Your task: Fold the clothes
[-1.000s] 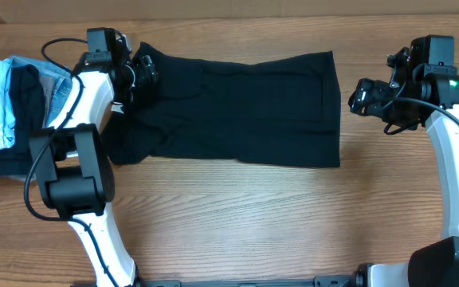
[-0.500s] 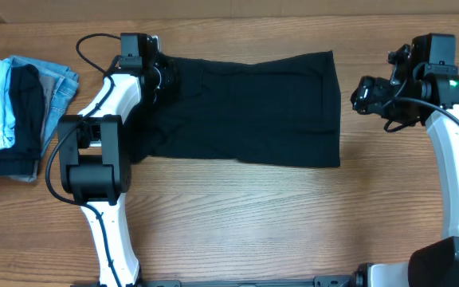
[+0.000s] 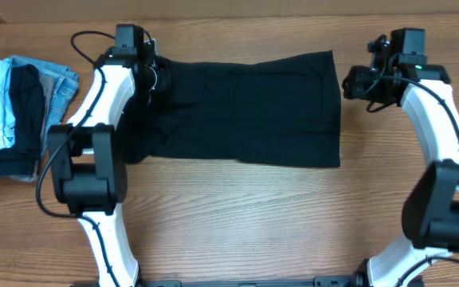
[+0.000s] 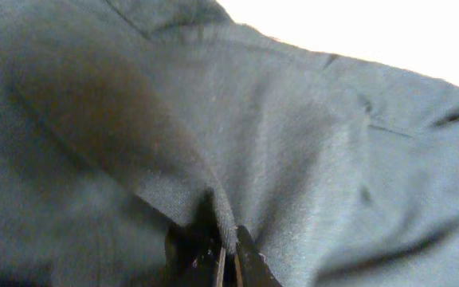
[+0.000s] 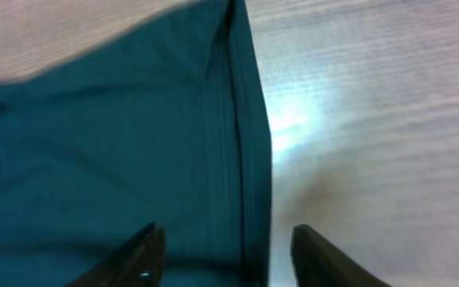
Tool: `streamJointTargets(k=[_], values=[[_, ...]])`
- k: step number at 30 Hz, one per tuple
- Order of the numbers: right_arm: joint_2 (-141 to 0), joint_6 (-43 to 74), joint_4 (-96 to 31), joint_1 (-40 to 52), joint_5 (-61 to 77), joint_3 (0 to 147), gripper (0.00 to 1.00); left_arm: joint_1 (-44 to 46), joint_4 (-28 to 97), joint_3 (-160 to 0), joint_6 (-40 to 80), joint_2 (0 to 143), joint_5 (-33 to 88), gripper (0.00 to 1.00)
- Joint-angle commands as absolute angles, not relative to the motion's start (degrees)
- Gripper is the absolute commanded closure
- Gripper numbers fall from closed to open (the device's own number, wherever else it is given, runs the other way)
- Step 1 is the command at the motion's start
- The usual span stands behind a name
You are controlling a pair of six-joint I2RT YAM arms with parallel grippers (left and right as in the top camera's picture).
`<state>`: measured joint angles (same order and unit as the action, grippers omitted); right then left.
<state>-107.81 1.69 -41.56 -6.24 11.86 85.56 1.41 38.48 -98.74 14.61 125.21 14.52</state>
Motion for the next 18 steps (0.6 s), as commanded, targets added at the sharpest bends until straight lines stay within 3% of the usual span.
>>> streamJointTargets(k=[1, 3, 4, 10, 18], values=[[-110.0, 0.5, -32.5, -6.1, 15.1, 85.9, 0.31, 1.1, 40.2, -100.0, 14.8, 119.7, 14.6, 0.96], [-112.0, -0.5, -25.5, -6.1, 17.2, 85.9, 0.11, 1.1, 41.9, -100.0, 15.4, 119.1, 14.7, 0.96], [-114.2, -0.5, -20.3, -6.1, 17.2, 85.9, 0.09, 1.1, 42.7, -100.0, 15.5, 119.0, 14.9, 0.96], [-127.7, -0.4, -3.6, -6.1, 16.2, 86.1, 0.12, 1.2, 43.6, -100.0, 17.9, 119.0, 15.1, 0.96], [-134.4, -0.5, 2.8, -5.0, 16.1, 88.5, 0.13, 1.3, 43.7, -100.0, 18.0, 119.0, 15.1, 0.96]])
